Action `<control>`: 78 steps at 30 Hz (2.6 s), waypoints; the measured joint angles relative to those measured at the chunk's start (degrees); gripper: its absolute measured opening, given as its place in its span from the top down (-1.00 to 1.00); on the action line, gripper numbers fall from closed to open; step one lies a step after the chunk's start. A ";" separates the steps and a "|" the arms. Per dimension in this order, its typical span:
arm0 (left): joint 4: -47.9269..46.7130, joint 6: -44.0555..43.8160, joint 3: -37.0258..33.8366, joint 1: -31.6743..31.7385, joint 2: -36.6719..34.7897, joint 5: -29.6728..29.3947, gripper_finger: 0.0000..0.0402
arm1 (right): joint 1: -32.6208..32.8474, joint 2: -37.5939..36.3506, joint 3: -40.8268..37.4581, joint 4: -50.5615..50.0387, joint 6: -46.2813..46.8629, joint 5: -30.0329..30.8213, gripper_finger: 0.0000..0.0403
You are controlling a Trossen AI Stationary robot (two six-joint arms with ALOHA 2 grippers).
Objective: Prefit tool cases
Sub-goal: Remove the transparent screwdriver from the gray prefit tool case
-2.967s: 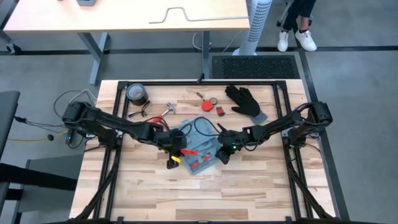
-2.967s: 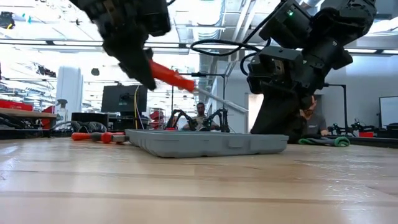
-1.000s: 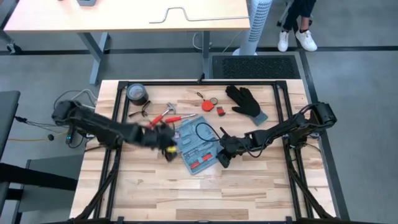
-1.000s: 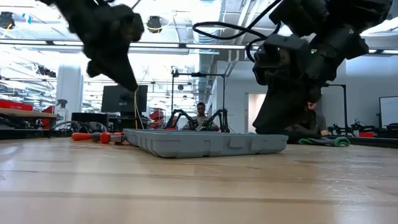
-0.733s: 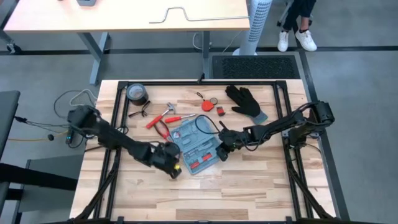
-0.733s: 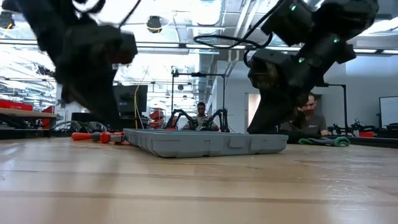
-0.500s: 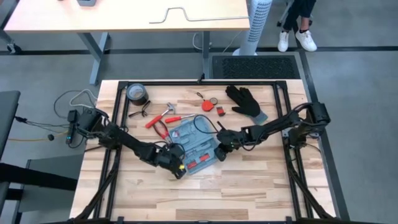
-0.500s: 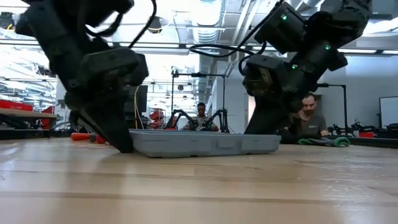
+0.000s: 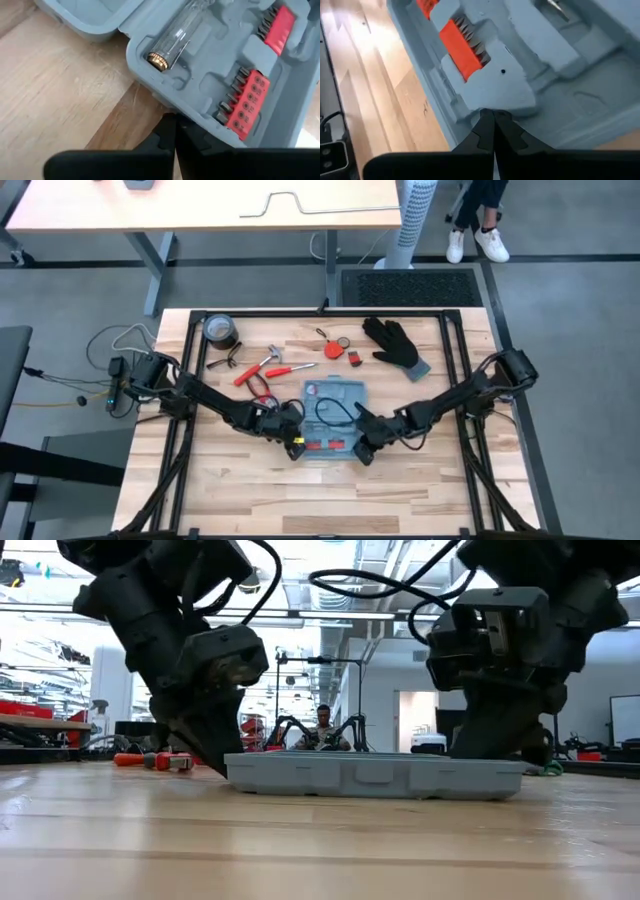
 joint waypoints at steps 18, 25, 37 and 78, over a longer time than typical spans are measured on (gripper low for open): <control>0.31 4.07 0.16 0.67 -2.02 2.81 1.00 | -9.15 -5.10 -0.14 -4.35 -5.26 2.03 1.00; 0.34 5.36 0.14 1.85 -2.00 3.38 1.00 | -9.87 -1.41 0.19 -3.07 -5.66 0.57 1.00; 10.42 5.34 0.12 2.99 4.20 10.16 1.00 | -11.53 -0.91 -0.24 5.13 -6.12 -1.13 1.00; 13.51 12.58 4.99 3.14 4.87 10.84 1.00 | -9.33 -1.43 2.01 -17.58 -6.72 0.88 1.00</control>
